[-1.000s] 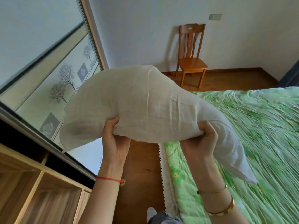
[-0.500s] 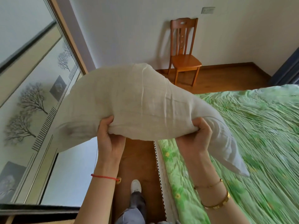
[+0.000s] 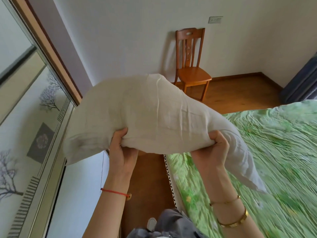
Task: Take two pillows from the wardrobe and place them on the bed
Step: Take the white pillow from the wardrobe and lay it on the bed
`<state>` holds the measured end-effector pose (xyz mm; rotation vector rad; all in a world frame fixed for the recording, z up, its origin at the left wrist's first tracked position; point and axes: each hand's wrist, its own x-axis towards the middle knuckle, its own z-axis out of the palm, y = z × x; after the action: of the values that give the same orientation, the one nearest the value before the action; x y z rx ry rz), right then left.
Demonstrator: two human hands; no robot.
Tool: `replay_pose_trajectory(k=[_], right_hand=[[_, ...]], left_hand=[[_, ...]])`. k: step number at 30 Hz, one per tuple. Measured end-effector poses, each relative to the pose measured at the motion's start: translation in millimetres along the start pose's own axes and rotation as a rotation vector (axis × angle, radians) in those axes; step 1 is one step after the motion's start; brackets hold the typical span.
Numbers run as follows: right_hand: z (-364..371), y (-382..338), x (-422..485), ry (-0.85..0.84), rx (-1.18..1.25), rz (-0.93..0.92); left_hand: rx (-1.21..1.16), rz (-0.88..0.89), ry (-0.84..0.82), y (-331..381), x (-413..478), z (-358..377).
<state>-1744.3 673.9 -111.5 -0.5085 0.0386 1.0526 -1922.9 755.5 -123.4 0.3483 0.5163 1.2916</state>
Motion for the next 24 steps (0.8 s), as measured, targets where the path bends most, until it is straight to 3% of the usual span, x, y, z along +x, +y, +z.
replay_pose_trajectory(k=[16, 24], right_hand=[[53, 5, 213, 0.027, -0.032, 0.034], [87, 21, 295, -0.036, -0.068, 0.076]], left_hand=[[-0.016, -0.006, -0.058, -29, 206, 38], [-0.045, 0.006, -0.037, -20, 292, 50]])
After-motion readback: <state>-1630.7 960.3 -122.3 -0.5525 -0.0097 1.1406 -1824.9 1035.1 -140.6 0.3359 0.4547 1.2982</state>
